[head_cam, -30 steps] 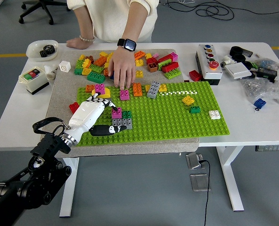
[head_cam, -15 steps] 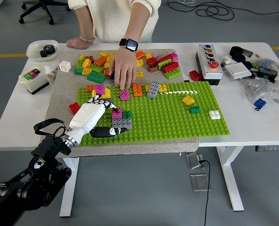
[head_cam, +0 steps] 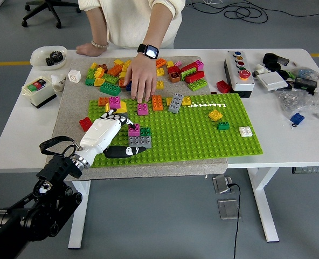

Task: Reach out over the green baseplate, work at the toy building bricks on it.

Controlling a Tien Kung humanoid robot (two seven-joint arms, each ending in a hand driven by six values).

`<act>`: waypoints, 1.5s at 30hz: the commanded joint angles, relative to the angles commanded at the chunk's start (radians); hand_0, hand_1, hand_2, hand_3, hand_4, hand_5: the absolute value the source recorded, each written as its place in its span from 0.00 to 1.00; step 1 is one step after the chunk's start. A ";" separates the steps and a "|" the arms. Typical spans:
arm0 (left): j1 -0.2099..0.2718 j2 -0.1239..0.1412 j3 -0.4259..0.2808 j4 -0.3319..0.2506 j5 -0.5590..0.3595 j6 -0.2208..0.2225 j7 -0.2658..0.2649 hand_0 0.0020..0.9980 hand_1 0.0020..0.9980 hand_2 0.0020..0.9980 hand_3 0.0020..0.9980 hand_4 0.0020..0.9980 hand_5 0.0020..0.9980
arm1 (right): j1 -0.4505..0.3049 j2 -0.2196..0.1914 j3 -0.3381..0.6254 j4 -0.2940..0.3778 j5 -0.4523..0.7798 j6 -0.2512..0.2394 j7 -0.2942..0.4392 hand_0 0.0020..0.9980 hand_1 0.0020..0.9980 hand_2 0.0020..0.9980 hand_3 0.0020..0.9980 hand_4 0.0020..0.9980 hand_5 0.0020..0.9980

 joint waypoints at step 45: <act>0.008 0.020 -0.061 -0.151 0.000 0.034 -0.009 0.91 0.71 0.68 0.60 1.00 0.77 | -0.007 0.006 0.004 0.000 -0.001 0.001 0.000 0.75 0.64 0.68 0.63 0.86 0.56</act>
